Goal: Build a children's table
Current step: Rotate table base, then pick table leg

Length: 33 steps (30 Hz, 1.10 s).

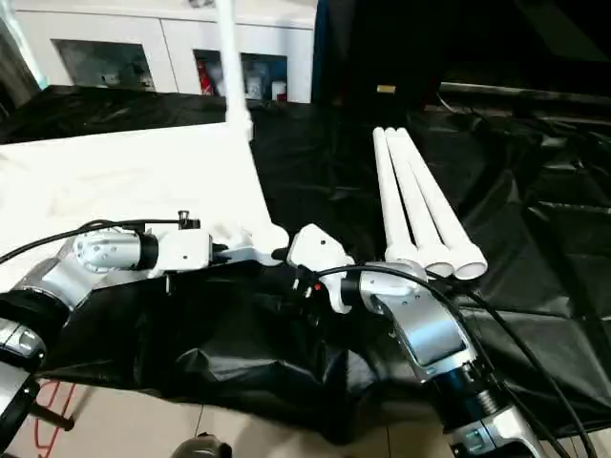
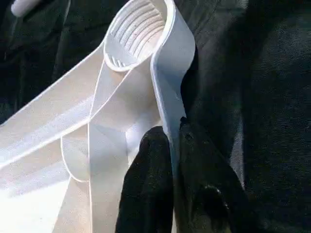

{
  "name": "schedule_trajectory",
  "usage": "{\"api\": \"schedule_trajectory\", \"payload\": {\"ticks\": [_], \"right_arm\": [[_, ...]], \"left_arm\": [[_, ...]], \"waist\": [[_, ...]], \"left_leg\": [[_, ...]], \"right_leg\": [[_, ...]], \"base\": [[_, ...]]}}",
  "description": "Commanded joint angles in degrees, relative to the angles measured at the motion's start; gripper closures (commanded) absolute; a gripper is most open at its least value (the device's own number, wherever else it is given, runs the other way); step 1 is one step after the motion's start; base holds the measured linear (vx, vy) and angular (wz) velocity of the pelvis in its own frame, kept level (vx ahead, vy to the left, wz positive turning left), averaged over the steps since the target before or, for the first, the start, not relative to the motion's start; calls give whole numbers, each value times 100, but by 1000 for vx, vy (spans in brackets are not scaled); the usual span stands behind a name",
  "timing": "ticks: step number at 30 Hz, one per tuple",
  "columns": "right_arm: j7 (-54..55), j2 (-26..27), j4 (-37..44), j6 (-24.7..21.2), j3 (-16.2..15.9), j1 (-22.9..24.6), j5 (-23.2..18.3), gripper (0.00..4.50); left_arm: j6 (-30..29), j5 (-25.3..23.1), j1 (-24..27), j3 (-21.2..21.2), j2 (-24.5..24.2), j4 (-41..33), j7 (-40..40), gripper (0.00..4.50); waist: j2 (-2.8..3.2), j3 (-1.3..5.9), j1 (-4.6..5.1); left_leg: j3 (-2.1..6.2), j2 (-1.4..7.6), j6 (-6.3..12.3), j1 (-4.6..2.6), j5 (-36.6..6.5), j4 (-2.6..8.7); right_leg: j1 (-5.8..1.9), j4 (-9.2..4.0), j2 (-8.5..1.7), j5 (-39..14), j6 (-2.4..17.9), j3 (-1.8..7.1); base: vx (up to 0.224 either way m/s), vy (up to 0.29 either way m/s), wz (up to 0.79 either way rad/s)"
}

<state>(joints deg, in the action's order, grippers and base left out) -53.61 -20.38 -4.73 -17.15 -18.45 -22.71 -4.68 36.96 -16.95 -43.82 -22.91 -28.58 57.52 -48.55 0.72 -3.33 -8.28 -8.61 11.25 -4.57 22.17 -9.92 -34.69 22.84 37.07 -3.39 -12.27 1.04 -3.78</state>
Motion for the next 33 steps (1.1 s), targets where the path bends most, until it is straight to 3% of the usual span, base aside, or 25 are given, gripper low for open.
{"api": "schedule_trajectory", "payload": {"ticks": [1,3,6,7,8,10,13,15,18,19,20,21,24,28,29,30,31,33], "right_arm": [[21,-41,105,-16,44,21,-32,60],[39,-40,118,-20,48,24,-35,60],[207,35,183,-221,241,-39,-157,60],[304,71,160,-268,310,-77,-165,60],[377,98,142,-302,362,-106,-172,60],[879,264,-38,-561,658,-318,-150,60],[1821,571,-650,-1084,1255,-906,-217,43],[2465,679,-1214,-1209,1547,-1307,-148,26],[2946,737,-1850,-1194,1803,-1717,-157,5],[3328,747,-2452,-1117,1921,-2055,-113,0],[3464,752,-2661,-1094,1964,-2174,-88,0],[3759,737,-3164,-989,2021,-2441,10,0],[4263,701,-4045,-879,2200,-2933,49,0],[4660,617,-4634,-1115,2110,-3321,320,0],[4675,571,-4961,-1308,1963,-3532,456,0],[4601,557,-5236,-1365,1916,-3691,469,0],[4401,571,-5383,-1422,1968,-3767,366,0],[4328,586,-5577,-1385,2026,-3859,314,0]], "left_arm": [[369,47,-359,50,12,-205,2,389],[328,103,-336,88,-1,-193,-33,375],[-408,986,-67,582,-54,-701,-687,358],[-513,1088,-29,659,-72,-814,-690,341],[-591,1164,-1,717,-86,-898,-692,331],[-1106,1554,148,1027,-106,-1340,-644,315],[-1944,1863,365,1336,-196,-2031,-514,287],[-2622,1959,480,1496,-213,-2472,-349,268],[-3412,2076,651,1633,-237,-3060,-209,240],[-4032,2308,779,1735,-231,-3572,-124,234],[-4272,2397,830,1773,-229,-3776,-88,222],[-4740,2564,930,1854,-209,-4215,36,208],[-5174,2639,1084,1890,-226,-4723,95,188],[-5401,2646,1277,1872,-269,-5104,56,152],[-5548,2638,1391,1858,-307,-5388,77,132],[-5723,2709,1504,1819,-367,-5716,28,132],[-5849,2841,1588,1782,-418,-5985,-74,119],[-5950,2991,1665,1726,-487,-6269,-227,119]], "waist": [[105,489,33],[115,488,35],[103,478,33],[72,465,43],[88,463,50],[37,451,77],[22,447,149],[66,447,213],[73,438,237],[82,450,252],[92,485,264],[65,469,277],[58,445,308],[39,362,360],[51,337,371],[52,334,408],[61,256,423],[57,259,445]], "left_leg": [[42,201,-122,-122,-950,367],[46,205,-135,-125,-982,370],[31,202,-177,-122,-998,376],[21,198,-179,-125,-1077,381],[20,198,-193,-137,-1127,385],[6,196,-199,-141,-1087,394],[-5,180,-239,-143,-990,396],[-8,177,-325,-163,-996,397],[-32,152,-340,-157,-961,386],[-22,152,-333,-138,-823,388],[-22,166,-381,-154,-764,371],[-36,149,-369,-142,-689,372],[-43,127,-296,-96,-619,357],[-62,102,-240,-86,-710,368],[-62,92,-234,-85,-757,377],[-44,109,-257,-89,-852,383],[-54,116,-236,-86,-1038,396],[-54,120,-224,-95,-1166,393]], "right_leg": [[-349,-344,-475,580,1202,305],[-344,-345,-473,552,1208,302],[-343,-331,-487,486,1320,300],[-337,-342,-479,354,1345,300],[-326,-341,-477,211,1340,302],[-320,-353,-471,42,1310,309],[-306,-363,-467,-255,1271,308],[-288,-366,-463,-400,1254,306],[-285,-392,-425,-333,1205,315],[-307,-357,-419,-80,1214,308],[-307,-305,-445,77,1274,305],[-305,-339,-414,152,1335,296],[-330,-318,-408,292,1382,299],[-304,-364,-358,99,1264,293],[-300,-378,-354,21,1222,294],[-307,-351,-365,-56,1260,286],[-261,-397,-369,-245,1253,295],[-270,-401,-378,-438,1270,301]], "base": [[0,0,0],[0,0,0],[0,0,0],[0,0,0],[0,0,0],[0,0,0],[0,0,0],[0,0,0],[0,0,0],[0,0,0],[0,0,0],[0,0,0],[0,0,0],[0,0,0],[0,0,0],[0,0,0],[0,0,0],[0,0,0]]}}
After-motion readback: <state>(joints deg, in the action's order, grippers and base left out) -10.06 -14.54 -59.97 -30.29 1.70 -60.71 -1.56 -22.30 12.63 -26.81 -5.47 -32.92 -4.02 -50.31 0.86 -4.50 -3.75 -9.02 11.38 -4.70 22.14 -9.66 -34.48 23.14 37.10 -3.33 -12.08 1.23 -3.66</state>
